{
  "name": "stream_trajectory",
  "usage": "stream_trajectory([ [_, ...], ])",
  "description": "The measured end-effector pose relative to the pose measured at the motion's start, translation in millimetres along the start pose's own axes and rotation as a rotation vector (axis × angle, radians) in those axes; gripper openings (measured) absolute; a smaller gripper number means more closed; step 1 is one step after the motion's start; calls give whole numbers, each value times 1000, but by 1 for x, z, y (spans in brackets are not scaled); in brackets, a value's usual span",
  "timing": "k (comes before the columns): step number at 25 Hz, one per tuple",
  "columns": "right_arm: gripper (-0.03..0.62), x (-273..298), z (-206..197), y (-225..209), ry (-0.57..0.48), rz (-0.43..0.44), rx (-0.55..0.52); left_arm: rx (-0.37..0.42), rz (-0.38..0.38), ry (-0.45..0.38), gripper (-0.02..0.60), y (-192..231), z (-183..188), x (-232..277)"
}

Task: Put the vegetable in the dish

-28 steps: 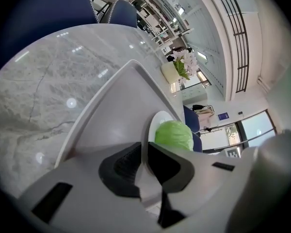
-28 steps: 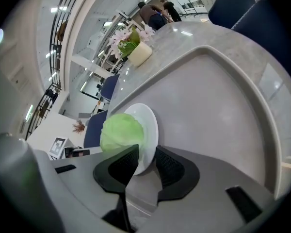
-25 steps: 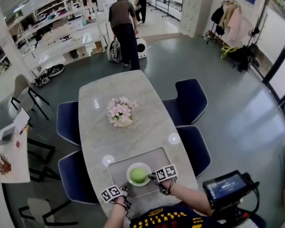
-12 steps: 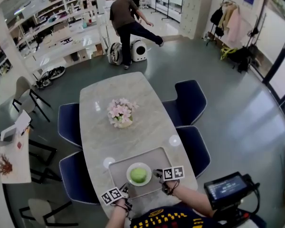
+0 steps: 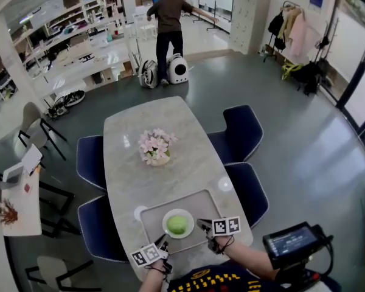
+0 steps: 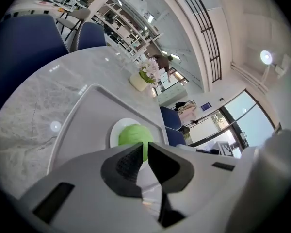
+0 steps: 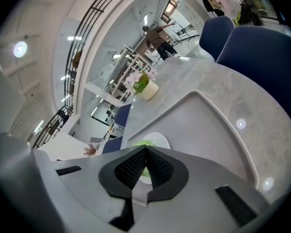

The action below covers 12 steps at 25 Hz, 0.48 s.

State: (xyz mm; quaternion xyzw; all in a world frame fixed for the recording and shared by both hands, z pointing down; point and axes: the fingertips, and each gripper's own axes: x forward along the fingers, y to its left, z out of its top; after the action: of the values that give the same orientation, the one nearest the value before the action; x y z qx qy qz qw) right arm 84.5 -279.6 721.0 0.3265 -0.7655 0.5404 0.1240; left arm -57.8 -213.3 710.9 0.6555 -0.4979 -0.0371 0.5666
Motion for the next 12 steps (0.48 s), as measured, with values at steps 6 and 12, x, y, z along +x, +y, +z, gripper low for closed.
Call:
stream_trajectory([
  [6, 6, -15, 0, 32, -27, 94, -26, 44, -100, -42, 31, -44, 7, -12],
  [12, 5, -35, 8, 69, -66, 176, -77, 79, -178, -58, 0, -84, 5, -20],
])
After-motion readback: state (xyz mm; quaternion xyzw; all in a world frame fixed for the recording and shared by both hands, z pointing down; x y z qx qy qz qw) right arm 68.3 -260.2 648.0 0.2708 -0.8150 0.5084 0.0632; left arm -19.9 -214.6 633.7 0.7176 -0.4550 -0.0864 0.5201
